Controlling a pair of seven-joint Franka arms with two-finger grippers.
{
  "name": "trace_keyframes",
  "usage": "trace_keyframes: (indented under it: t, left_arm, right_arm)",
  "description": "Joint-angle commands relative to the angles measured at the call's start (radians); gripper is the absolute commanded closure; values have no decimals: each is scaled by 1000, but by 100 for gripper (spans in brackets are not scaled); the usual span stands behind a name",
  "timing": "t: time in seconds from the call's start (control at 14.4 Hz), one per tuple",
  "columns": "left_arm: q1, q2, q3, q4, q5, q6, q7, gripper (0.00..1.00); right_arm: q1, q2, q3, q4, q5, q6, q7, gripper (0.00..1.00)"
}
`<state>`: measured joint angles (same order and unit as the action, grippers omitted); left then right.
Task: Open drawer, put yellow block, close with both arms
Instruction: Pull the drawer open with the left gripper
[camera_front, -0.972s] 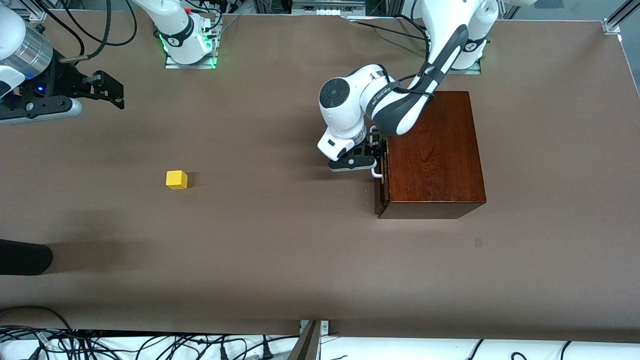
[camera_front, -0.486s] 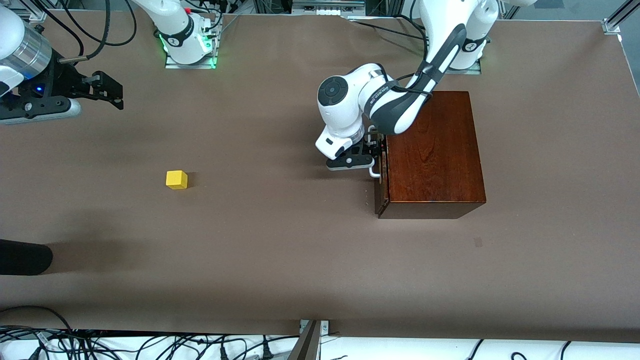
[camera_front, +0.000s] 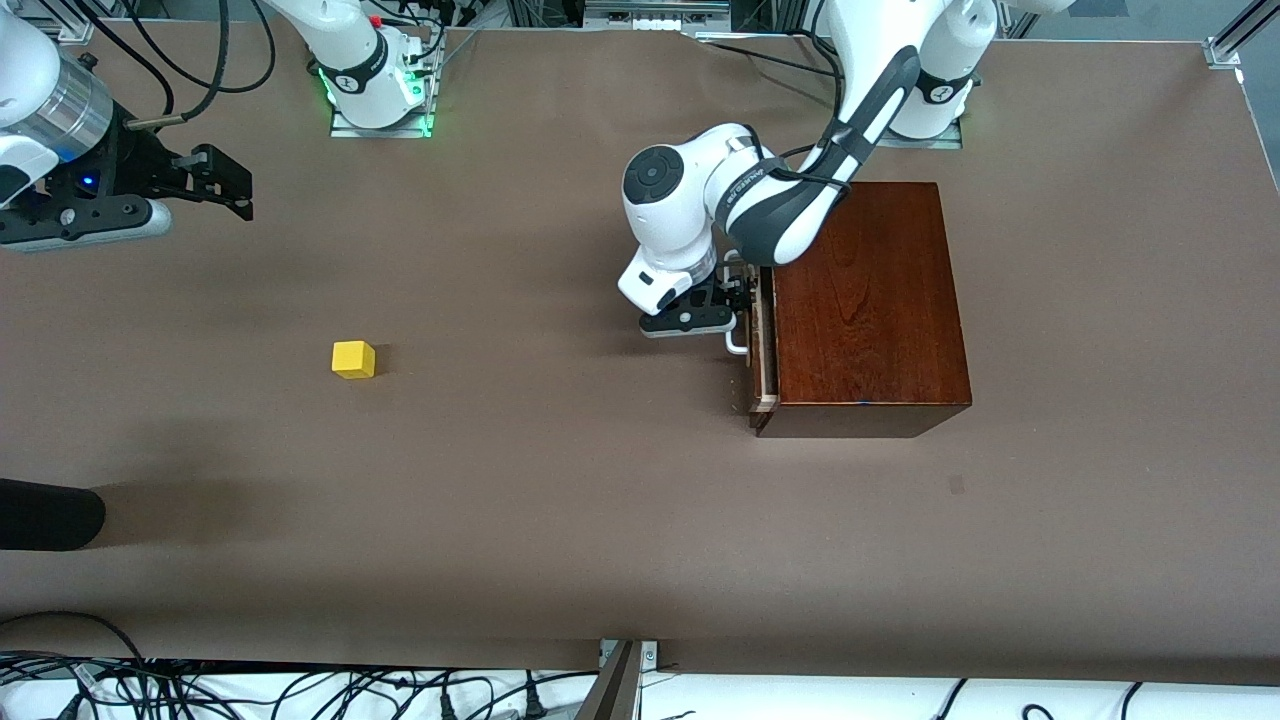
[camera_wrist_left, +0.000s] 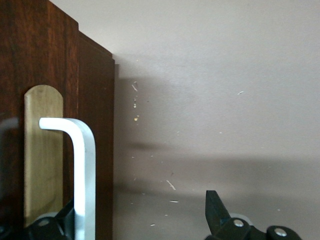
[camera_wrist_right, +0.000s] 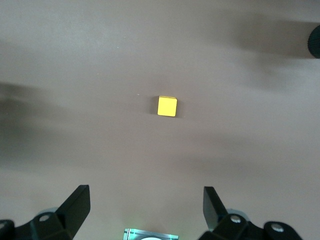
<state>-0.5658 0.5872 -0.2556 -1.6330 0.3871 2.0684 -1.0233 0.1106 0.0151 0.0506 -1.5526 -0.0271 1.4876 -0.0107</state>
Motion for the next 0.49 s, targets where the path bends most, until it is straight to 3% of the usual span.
trace_keyframes:
  t: [0.0,0.42]
  left_arm:
    - [-55,51,-10,83,-54,29,-60,0]
    - [-120,88,25,156,-103,29,-67,0]
  right_arm:
    - [3,12,0,20,-13,2,5,0]
    - [3,13,-1,20,-31,25,9,0]
